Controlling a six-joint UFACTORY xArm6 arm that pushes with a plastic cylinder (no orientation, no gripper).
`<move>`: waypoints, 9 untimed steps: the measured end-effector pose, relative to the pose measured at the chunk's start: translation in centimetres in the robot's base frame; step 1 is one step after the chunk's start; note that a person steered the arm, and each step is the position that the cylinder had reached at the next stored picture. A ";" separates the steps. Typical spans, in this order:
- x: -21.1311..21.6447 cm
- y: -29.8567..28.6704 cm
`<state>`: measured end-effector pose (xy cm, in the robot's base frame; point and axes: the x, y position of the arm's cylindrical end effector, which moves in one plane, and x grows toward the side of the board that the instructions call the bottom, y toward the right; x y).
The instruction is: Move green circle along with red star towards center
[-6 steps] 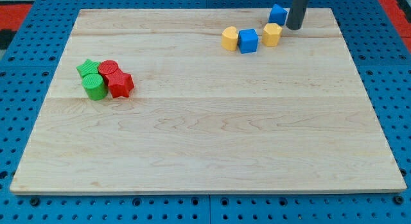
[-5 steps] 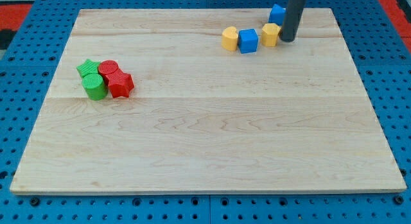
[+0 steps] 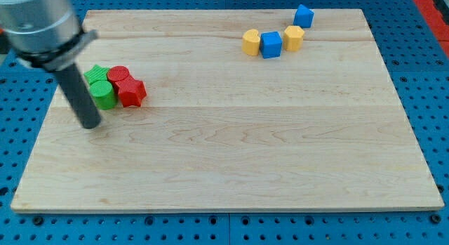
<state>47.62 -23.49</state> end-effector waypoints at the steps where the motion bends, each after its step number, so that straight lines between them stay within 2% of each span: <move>1: 0.0 -4.8; 2: 0.0 -6.9; 5: -0.8 -7.0; 7: -5.3 -1.8; 9: -6.0 1.9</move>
<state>41.57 -21.63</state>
